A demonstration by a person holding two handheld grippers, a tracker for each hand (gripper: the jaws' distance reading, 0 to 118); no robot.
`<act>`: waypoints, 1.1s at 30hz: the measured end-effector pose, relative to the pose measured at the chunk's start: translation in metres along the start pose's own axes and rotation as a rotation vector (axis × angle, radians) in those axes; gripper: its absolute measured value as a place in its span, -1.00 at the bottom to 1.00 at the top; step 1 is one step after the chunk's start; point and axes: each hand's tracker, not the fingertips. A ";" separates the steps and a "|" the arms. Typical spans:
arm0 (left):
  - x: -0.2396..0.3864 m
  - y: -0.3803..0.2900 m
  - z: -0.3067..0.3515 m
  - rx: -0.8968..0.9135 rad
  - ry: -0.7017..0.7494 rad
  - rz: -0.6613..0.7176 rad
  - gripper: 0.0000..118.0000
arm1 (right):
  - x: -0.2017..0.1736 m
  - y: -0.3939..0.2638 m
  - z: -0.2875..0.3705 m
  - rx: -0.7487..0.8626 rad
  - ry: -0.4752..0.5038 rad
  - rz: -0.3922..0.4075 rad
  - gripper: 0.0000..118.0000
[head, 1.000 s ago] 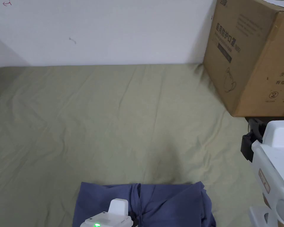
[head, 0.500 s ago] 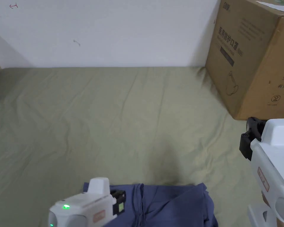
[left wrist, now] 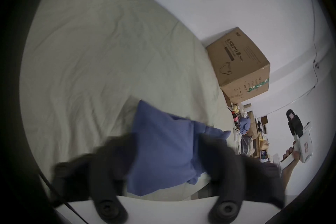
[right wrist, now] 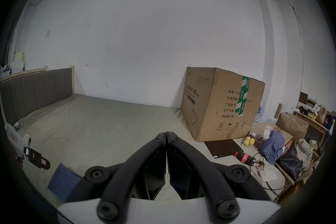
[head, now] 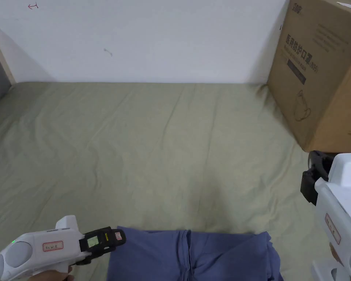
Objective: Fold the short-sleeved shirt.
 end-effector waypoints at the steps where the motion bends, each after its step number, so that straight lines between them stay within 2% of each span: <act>1: -0.004 -0.002 -0.005 -0.018 0.001 0.018 0.86 | 0.000 -0.001 -0.001 -0.006 0.002 0.004 -1.00; 5: -0.021 -0.002 -0.017 -0.038 -0.044 0.039 0.87 | -0.001 -0.003 -0.004 -0.021 -0.003 0.015 -1.00; 7: -0.028 -0.001 -0.026 -0.052 -0.057 0.044 0.79 | 0.000 -0.004 -0.006 -0.030 -0.004 0.016 -1.00; 10: -0.032 -0.002 -0.035 -0.062 -0.071 0.033 0.23 | 0.000 -0.005 -0.007 -0.037 -0.014 0.028 -1.00; 11: -0.032 -0.003 -0.040 -0.077 -0.062 0.032 0.11 | 0.001 -0.006 -0.008 -0.039 -0.014 0.028 -1.00; 13: -0.032 -0.006 -0.051 -0.128 -0.049 -0.006 0.05 | 0.002 -0.007 -0.009 -0.045 -0.019 0.028 -1.00; 16: -0.030 -0.012 -0.065 -0.173 -0.003 -0.058 -0.58 | 0.003 -0.008 -0.011 -0.055 -0.025 0.030 -1.00; 17: -0.029 -0.013 -0.068 -0.151 0.003 -0.064 -0.70 | 0.003 -0.009 -0.011 -0.056 -0.025 0.031 -1.00; 21: -0.018 -0.019 -0.062 -0.120 0.010 -0.076 -0.86 | 0.004 -0.009 -0.011 -0.060 -0.024 0.038 -1.00; 24: -0.006 -0.018 -0.052 -0.103 0.044 -0.141 -0.90 | 0.004 -0.008 -0.011 -0.057 -0.022 0.037 -1.00; 28: 0.003 -0.011 -0.025 -0.069 0.033 -0.130 -0.91 | 0.002 -0.002 -0.009 -0.039 -0.015 0.031 -1.00; 33: -0.008 0.010 0.029 0.007 0.112 -0.135 -0.91 | 0.001 0.005 -0.003 -0.007 0.019 0.002 -1.00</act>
